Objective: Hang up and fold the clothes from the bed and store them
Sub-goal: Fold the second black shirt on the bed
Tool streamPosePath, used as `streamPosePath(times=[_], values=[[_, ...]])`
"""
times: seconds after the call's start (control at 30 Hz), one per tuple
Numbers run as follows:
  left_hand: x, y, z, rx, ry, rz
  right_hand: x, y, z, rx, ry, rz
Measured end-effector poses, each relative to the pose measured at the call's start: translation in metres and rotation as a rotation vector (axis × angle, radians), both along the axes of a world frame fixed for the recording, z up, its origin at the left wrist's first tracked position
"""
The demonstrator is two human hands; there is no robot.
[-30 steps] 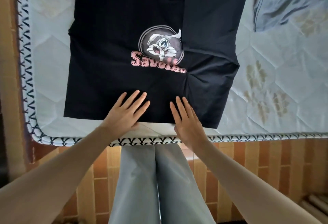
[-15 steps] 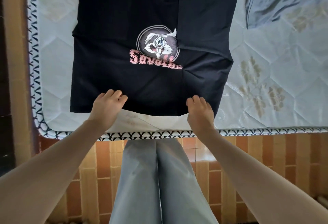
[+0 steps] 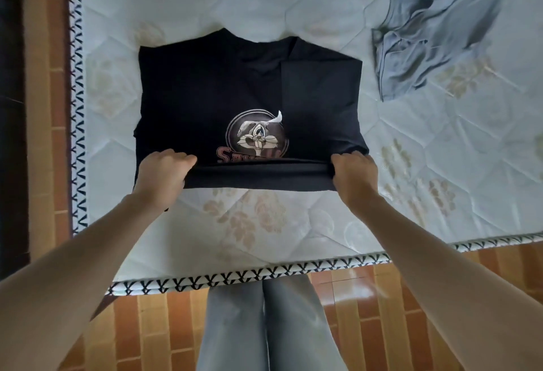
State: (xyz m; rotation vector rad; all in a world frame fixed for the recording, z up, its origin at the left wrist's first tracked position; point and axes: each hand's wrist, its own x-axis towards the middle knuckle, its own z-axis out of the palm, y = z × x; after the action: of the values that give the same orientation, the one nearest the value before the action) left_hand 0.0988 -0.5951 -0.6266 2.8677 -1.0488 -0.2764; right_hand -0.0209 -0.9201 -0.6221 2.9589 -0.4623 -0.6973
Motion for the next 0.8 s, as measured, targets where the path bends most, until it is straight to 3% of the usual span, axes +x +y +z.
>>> streamPosePath(times=[0.37,0.53,0.8], values=[[0.122,-0.026,-0.003,0.023,-0.149,-0.041,0.113,-0.039,0.016,-0.183,0.004,0.020],[0.165,-0.040,-0.005,0.002,-0.136,-0.030,0.153,-0.051,0.017,-0.281,0.032,0.047],[0.208,-0.050,-0.019,0.013,-0.072,0.137,0.193,-0.076,0.001,-0.157,0.053,-0.018]])
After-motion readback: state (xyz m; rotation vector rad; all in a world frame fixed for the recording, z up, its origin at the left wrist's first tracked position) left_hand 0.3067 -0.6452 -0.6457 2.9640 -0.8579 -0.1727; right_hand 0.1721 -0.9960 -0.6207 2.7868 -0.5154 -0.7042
